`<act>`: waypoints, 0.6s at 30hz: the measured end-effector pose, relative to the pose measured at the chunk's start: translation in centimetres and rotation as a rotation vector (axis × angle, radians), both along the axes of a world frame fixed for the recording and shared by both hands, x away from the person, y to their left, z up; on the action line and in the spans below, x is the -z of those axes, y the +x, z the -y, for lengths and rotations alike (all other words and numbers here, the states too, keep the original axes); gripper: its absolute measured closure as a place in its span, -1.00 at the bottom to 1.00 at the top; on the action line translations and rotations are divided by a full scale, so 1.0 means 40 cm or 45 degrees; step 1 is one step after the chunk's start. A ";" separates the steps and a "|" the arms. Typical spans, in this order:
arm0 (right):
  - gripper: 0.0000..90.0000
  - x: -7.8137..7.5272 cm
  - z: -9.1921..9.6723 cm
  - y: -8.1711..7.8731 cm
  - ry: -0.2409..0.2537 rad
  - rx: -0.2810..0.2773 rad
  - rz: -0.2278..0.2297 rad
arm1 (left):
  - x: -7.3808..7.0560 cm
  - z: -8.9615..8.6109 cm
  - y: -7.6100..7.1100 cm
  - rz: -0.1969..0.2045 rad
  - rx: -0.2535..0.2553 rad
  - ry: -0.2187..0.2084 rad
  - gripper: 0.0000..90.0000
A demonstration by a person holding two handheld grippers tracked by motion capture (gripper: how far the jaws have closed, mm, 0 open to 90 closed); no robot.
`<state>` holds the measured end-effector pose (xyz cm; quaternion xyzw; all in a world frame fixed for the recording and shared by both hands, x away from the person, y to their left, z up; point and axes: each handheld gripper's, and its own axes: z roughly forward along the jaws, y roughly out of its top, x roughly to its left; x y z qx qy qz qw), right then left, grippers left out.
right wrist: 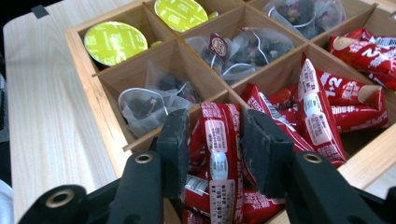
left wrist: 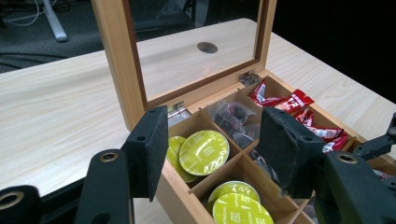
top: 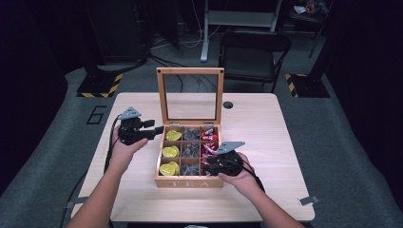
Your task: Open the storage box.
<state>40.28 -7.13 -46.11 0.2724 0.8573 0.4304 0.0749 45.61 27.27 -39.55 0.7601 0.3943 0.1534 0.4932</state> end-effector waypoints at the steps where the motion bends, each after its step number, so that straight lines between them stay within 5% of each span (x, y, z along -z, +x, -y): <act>1: 0.34 0.002 0.000 0.001 -0.002 0.000 -0.006 | 0.003 0.002 -0.002 -0.004 -0.007 -0.014 -0.04; 18: 0.55 0.016 0.000 0.005 -0.017 -0.010 -0.036 | 0.036 -0.017 -0.025 -0.029 -0.035 -0.057 -0.04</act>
